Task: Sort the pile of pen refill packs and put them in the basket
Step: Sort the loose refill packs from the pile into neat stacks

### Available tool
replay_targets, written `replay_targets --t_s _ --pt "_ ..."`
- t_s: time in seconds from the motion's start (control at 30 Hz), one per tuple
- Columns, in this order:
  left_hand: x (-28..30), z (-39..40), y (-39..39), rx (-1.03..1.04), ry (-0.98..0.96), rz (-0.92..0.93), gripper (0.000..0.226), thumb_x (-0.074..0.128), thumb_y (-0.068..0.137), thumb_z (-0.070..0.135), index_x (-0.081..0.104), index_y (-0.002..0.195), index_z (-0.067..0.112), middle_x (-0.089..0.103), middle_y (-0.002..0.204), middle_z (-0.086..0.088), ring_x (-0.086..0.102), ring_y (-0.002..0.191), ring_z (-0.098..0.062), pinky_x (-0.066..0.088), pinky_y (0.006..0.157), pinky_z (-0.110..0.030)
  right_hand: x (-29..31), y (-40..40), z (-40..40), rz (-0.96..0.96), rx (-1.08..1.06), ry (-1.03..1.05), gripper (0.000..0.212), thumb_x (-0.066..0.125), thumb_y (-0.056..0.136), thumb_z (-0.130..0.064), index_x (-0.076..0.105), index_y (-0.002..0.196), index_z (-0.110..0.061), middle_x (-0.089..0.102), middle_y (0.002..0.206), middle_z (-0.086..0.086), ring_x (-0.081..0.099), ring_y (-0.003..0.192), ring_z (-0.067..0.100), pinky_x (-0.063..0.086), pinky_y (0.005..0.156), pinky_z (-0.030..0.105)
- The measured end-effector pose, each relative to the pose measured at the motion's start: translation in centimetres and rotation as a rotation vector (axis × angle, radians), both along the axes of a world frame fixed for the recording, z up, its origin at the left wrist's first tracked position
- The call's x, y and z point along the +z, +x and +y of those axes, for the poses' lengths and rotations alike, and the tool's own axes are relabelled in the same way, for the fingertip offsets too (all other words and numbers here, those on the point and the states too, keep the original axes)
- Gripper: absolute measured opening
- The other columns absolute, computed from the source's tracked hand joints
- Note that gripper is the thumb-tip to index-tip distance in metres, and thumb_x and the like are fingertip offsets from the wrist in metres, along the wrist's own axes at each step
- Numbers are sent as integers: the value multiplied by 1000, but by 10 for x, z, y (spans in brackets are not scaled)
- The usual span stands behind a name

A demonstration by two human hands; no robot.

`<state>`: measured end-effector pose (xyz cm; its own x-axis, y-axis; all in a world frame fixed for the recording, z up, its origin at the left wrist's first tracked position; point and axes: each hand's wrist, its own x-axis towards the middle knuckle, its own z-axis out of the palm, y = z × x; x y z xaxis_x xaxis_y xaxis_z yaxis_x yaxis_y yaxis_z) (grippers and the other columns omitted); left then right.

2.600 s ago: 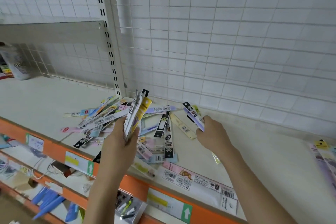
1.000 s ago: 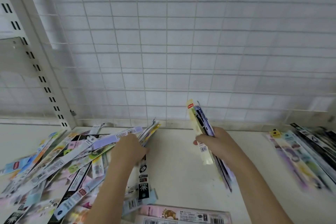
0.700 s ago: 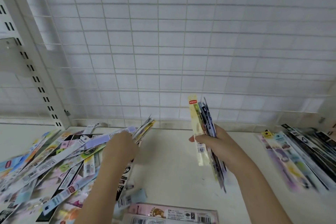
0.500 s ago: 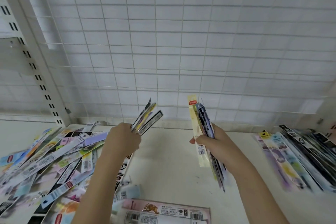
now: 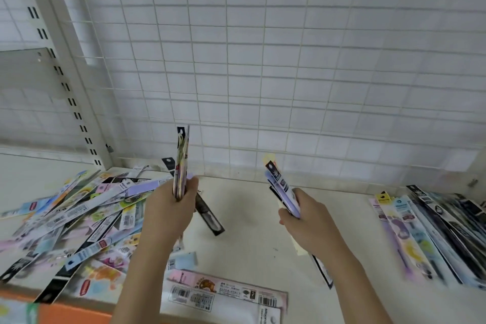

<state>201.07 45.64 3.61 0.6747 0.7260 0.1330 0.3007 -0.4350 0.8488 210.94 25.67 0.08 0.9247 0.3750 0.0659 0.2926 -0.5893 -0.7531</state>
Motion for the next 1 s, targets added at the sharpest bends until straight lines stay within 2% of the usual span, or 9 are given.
replay_targets --t_s 0.17,0.3,0.47,0.6,0.63,0.73,0.8,0.9,1.0 --pt "-5 13 -12 41 54 -63 12 64 84 13 52 85 11 50 63 2 47 59 -12 34 52 -22 4 -6 18 -146 -13 -192 40 55 88 -37 26 64 -24 40 55 -5 39 49 13 29 47 25" --pt "-3 29 -21 57 69 -121 13 54 89 7 44 97 10 51 73 -2 51 65 -19 35 52 -25 6 -5 36 -164 49 -199 41 54 89 -38 26 63 -24 38 56 -6 37 50 14 28 48 25" --pt "0 52 -35 83 -69 -214 31 47 94 7 37 123 11 58 103 -7 68 72 -16 46 58 -27 8 -3 74 -230 276 -292 16 48 92 -31 40 81 -23 46 64 -8 47 58 20 37 52 29" --pt "-1 75 -42 140 -20 -198 44 47 94 6 34 135 13 59 98 -7 65 67 -20 44 54 -26 9 -6 111 -276 391 -432 6 47 89 -23 42 85 -22 50 72 -4 53 70 25 36 56 31" --pt "-1 81 -43 157 6 -181 39 47 93 7 40 131 11 59 90 -7 63 68 -24 43 54 -27 10 -9 120 -278 430 -471 5 46 88 -22 47 93 -21 55 80 -1 56 77 27 38 59 31" --pt "1 93 -48 194 39 -174 7 48 93 15 53 94 10 58 73 -18 53 63 -29 38 52 -29 8 -13 142 -226 568 -590 46 45 87 -16 42 132 -27 60 116 6 59 99 29 47 78 35" --pt "1 99 -49 189 32 -191 21 48 94 22 46 74 14 53 67 -20 50 60 -28 36 51 -30 4 -18 155 -188 633 -631 59 45 87 -12 32 141 -31 54 130 8 56 109 30 49 88 38" --pt "1 111 -47 163 24 -185 30 51 92 27 42 67 13 50 62 -14 57 65 -37 37 52 -31 -3 -20 169 -169 637 -650 53 46 86 -11 41 136 -26 57 126 8 57 107 29 50 86 37" --pt "-1 125 -43 145 34 -170 30 53 91 26 46 71 6 52 66 -22 60 72 -42 41 57 -34 -6 -16 178 -216 613 -637 24 49 83 -12 55 105 -21 62 102 7 58 87 27 44 67 32"
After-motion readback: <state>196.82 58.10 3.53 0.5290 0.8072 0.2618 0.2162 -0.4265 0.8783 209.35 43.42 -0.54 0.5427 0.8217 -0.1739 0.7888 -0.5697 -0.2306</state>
